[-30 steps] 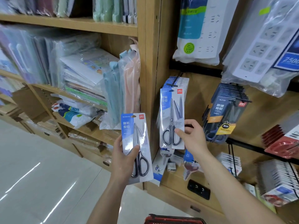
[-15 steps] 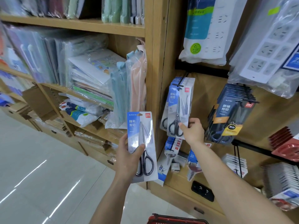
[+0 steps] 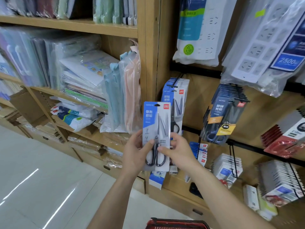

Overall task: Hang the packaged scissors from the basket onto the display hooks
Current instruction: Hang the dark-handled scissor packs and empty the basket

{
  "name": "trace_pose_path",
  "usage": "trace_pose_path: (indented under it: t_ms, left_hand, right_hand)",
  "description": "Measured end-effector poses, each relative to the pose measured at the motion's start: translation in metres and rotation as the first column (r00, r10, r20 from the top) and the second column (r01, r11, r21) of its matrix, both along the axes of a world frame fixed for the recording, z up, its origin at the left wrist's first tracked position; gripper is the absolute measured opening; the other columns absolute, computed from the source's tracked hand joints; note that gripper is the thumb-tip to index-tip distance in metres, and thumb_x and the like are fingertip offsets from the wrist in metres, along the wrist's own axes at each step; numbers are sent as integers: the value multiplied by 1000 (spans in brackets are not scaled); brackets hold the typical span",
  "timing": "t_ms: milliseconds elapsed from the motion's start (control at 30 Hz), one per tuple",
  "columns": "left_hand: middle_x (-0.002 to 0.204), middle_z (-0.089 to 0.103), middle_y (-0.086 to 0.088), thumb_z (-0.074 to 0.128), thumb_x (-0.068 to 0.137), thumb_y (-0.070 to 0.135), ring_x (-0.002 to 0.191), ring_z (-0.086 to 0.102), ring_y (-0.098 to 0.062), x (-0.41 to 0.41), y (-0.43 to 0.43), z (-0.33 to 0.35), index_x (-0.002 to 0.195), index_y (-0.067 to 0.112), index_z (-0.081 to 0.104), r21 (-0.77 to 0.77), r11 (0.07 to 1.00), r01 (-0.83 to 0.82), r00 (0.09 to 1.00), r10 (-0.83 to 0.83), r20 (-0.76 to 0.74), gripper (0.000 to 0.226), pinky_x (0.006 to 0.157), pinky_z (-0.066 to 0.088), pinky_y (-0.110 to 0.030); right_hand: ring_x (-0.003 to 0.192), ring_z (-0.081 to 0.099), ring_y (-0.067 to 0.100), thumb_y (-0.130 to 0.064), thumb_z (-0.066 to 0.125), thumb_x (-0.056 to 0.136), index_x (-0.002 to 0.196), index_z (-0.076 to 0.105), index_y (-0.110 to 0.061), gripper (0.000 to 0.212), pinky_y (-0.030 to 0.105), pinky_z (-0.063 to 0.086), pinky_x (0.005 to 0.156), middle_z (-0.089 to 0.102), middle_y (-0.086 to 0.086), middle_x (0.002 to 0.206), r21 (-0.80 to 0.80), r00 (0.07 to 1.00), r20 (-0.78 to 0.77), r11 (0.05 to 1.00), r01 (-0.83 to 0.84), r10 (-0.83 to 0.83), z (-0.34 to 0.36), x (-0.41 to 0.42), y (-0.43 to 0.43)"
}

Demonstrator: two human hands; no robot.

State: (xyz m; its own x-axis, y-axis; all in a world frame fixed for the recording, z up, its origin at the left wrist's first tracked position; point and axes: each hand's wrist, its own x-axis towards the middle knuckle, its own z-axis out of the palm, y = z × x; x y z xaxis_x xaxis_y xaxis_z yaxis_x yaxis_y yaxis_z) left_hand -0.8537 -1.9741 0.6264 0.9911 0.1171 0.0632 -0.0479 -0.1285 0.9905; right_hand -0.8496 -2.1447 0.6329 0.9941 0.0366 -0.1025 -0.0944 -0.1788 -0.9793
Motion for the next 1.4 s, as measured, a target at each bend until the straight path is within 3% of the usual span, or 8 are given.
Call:
trace_pose_path:
  t_ms: [133,267,467,600,867,1000,1200,1400]
  left_hand:
    - [119,73,4,75,94,25,101,69,2,6,8,5,138,16,62,168,984,51,999,-47,-27,46,82,52,-11]
    - [123,71,9,74,94,30,113,67,-9,8,17,5,135,18,65,276,958,78,995,-59,-78,43,102,55,-35]
    - [123,69,14,73,95,35,114,64,-6,8,23,8,130,24,66,395,916,74,996,-47,-80,38,91,45,-23]
    - [123,68,14,72,95,37,111,64,-5,10,26,6,131,25,66,508,858,72,997,-51,-55,39,86,45,-20]
    - [123,67,6,67,97,38,111,62,-12,16,17,1,134,22,64,681,709,183,983,-143,-116,41,93,50,-30]
    - [126,66,7,65,98,41,112,62,-13,13,10,-16,136,23,60,704,657,270,963,-176,-204,42,90,48,-30]
    - [127,66,1,65,98,40,113,62,-20,-1,-9,-68,132,20,60,711,544,446,894,-233,-382,40,94,51,-35]
    - [142,60,-5,66,97,44,129,57,-24,-33,-29,-150,146,19,52,588,408,698,711,-296,-638,57,106,46,-33]
  right_hand:
    - [98,73,15,-15,82,87,108,63,-31,32,42,60,89,77,-5,105,-72,984,92,984,160,-153,2,21,-18]
    - [90,69,1,-15,78,91,114,62,-28,31,28,55,81,74,-13,102,-97,973,140,975,200,-186,8,39,-27]
    - [94,71,13,-19,74,94,117,59,-32,30,34,60,81,73,-6,103,-72,944,148,949,307,-294,5,50,-30]
    - [82,70,10,-22,70,97,123,60,-25,28,20,52,65,73,-5,94,-136,924,185,922,362,-335,6,58,-29]
    - [116,62,34,-29,66,98,139,51,-17,45,46,54,95,64,11,126,-455,936,166,818,351,-310,-8,81,-33]
    - [131,52,36,-38,67,96,154,37,-15,69,47,50,102,50,14,145,-631,954,106,722,284,-282,-27,63,-45]
    - [116,61,28,-41,68,94,134,57,-17,48,43,52,94,61,8,129,-695,978,-156,719,-9,-139,-84,9,-69]
    - [119,61,27,-45,67,93,131,61,-17,47,34,49,91,62,4,133,-686,878,-462,679,-263,-127,-166,-71,-105]
